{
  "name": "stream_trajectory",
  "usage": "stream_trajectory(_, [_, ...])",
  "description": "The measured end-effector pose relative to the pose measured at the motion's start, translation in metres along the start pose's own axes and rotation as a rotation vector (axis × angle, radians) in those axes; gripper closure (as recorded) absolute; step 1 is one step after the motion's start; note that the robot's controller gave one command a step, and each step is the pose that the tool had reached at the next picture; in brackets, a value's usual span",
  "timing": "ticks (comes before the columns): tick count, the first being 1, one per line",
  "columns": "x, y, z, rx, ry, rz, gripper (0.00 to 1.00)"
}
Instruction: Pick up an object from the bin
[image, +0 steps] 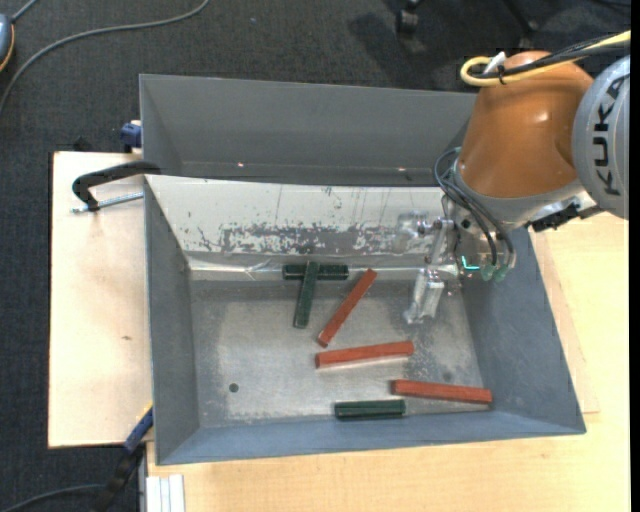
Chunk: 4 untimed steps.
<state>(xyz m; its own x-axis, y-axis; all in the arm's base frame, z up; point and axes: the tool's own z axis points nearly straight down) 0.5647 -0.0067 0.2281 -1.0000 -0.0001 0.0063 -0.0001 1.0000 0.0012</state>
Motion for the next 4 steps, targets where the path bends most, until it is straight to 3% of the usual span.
stream_trajectory(1, [0.004, -0.042, 0.134, 0.001, -0.001, -0.197, 0.00])
stream_trajectory(2, [0.050, -0.004, 0.159, -0.001, -0.004, -0.155, 0.00])
stream_trajectory(3, [0.048, -0.006, 0.158, 0.001, -0.009, -0.153, 1.00])
stream_trajectory(4, [0.034, -0.001, -0.007, 0.002, -0.022, -0.136, 1.00])
